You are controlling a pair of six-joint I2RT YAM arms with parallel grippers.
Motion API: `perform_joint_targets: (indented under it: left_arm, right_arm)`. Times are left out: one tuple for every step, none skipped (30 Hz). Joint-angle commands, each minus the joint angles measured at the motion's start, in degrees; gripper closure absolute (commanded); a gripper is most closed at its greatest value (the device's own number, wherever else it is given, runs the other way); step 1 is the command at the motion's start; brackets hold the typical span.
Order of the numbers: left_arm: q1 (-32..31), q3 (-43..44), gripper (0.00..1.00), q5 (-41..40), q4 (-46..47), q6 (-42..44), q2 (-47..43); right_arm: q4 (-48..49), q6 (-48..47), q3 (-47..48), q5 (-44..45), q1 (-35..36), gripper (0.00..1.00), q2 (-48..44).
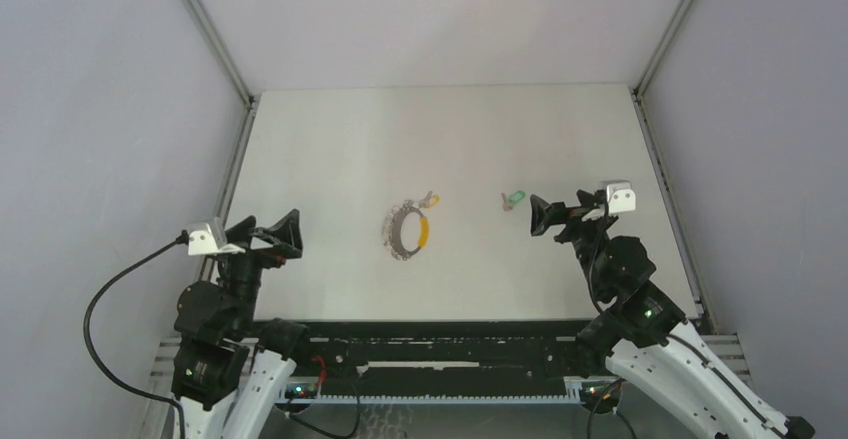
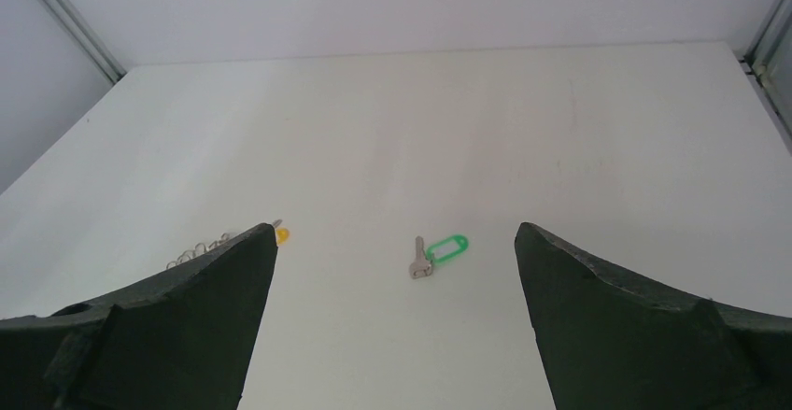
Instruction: Put the keys on the keyring
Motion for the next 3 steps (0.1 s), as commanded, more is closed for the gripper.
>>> perform_joint_targets:
  left_arm:
    - [0.81, 0.16, 0.00, 0.00, 0.50, 1.74, 0.24]
    - [0.82, 0.15, 0.00, 0.00, 0.55, 1.76, 0.16]
    - [0.90, 0.15, 0.00, 0.00, 0.49, 1.77, 0.11]
  right_arm:
    - [0.94, -1.38, 0.81, -1.30, -0.27, 0.00, -0.90]
    - [1.02, -1.57, 0.83, -1.47, -0.23, 0.00, -0.92]
    - [0.90, -1.55, 0.96, -1.37, -0.22, 0.00, -0.86]
